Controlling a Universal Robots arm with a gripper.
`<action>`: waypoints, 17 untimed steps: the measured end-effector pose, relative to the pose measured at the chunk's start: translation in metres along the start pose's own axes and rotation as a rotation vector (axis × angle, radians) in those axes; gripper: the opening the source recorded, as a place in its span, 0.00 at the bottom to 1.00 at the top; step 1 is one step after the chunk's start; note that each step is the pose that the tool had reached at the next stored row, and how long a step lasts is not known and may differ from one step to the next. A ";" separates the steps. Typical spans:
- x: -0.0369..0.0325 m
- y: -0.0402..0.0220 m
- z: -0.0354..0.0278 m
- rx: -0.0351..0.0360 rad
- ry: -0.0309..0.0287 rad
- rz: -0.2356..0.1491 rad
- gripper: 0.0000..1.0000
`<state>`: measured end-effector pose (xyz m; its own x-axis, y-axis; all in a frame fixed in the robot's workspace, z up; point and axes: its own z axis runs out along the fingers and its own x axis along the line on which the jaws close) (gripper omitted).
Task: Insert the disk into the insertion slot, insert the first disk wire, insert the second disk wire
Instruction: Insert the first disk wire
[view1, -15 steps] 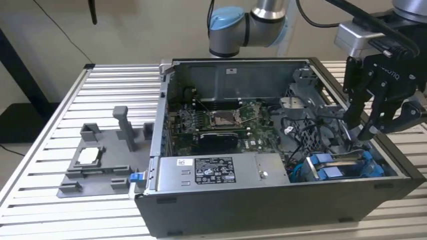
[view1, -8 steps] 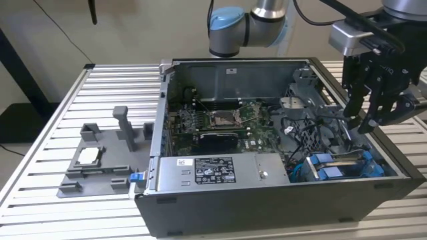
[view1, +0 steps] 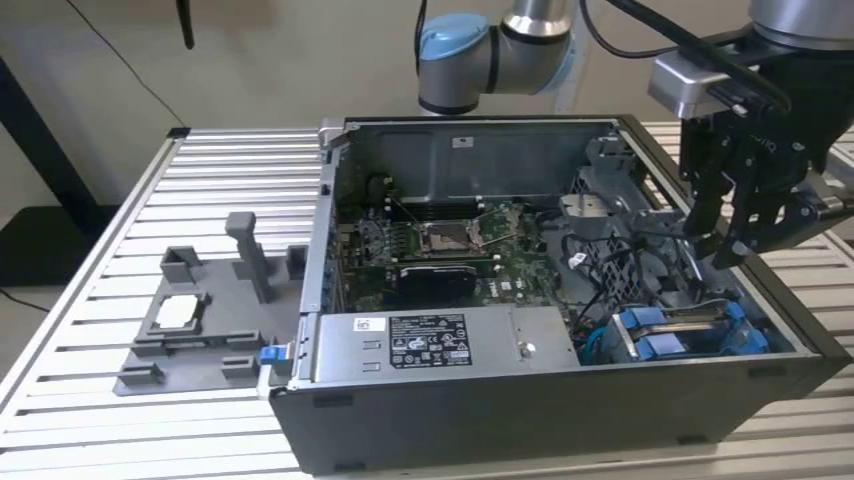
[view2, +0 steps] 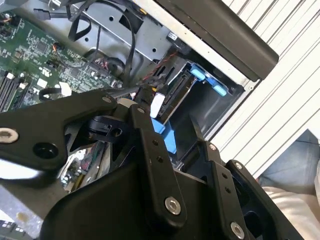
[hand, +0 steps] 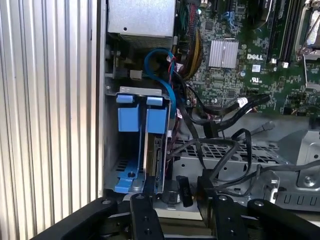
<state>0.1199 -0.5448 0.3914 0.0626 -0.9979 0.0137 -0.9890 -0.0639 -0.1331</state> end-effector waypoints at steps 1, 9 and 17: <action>-0.0001 0.0003 0.0005 0.0000 0.0004 0.000 0.47; -0.0001 0.0006 0.0007 0.0001 0.0008 0.000 0.47; -0.0002 0.0008 0.0019 -0.0008 0.0008 0.000 0.20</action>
<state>0.1193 -0.5446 0.3894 0.0626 -0.9979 0.0145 -0.9891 -0.0640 -0.1323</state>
